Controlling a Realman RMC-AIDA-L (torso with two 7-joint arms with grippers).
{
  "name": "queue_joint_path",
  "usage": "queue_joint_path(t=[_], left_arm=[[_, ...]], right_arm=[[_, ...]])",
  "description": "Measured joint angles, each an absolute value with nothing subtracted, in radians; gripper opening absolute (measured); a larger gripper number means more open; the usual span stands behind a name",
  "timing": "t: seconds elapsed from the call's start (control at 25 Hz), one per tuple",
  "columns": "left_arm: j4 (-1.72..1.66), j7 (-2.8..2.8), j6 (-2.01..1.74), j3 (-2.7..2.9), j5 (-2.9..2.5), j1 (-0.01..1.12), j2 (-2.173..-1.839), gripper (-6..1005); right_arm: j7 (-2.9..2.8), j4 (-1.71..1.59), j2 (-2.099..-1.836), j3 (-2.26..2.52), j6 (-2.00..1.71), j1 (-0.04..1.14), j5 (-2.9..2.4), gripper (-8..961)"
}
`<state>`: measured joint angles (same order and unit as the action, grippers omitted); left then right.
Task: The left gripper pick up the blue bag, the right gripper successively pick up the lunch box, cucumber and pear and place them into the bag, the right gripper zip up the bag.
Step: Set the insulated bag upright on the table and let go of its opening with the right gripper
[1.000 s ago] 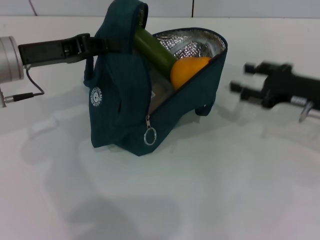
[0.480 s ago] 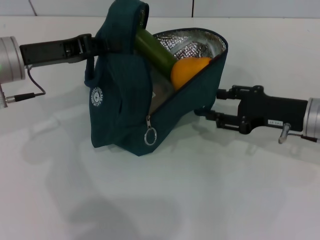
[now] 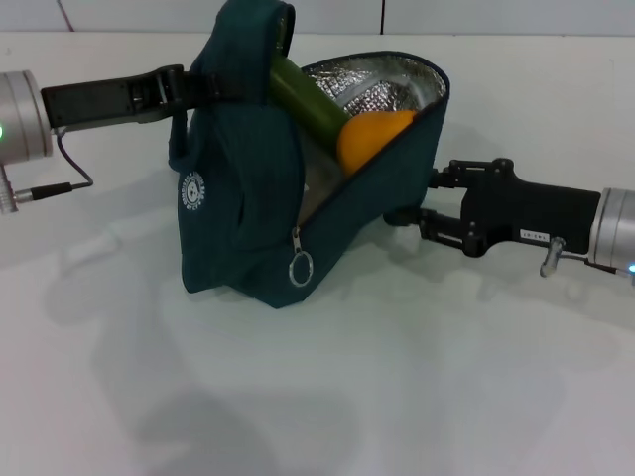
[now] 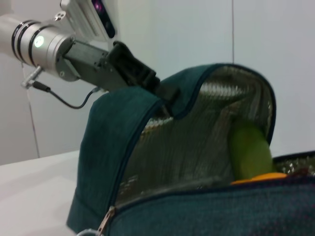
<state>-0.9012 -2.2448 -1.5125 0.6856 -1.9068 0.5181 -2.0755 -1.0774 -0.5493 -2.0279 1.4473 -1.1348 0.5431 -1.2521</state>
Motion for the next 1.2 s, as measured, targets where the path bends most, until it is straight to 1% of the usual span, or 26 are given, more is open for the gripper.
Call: queue_joint_path(t=[0.04, 0.24, 0.48, 0.68, 0.88, 1.2], left_arm=[[-0.901, -2.245, -1.513, 0.686, -1.906, 0.518, -2.075, 117], [-0.900, -2.244, -1.513, 0.686, -1.905, 0.518, -2.075, 118], [-0.900, -2.240, -1.513, 0.686, -1.903, 0.519, -2.075, 119], [-0.900, -2.240, -1.513, 0.686, -1.888, 0.514, -2.074, 119], [-0.900, -2.229, -1.544, 0.687, -1.859, 0.507, -2.076, 120], [-0.853, -2.187, -1.623, 0.697, -1.792, 0.488, -2.086, 121]], right_arm=[[-1.062, -0.548, -2.028, 1.452, -1.132, 0.543, -1.239, 590], [-1.020, -0.546, -2.028, 1.458, -1.128, 0.545, -1.227, 467], [-0.999, -0.546, -2.028, 1.459, -1.127, 0.548, -1.215, 273], [-0.960, -0.549, -2.026, 1.459, -1.143, 0.532, -1.168, 142], [-0.930, -0.613, -2.019, 1.432, -1.233, 0.480, -1.153, 96], [-0.935, -0.882, -2.007, 1.369, -1.370, 0.320, -1.147, 78]])
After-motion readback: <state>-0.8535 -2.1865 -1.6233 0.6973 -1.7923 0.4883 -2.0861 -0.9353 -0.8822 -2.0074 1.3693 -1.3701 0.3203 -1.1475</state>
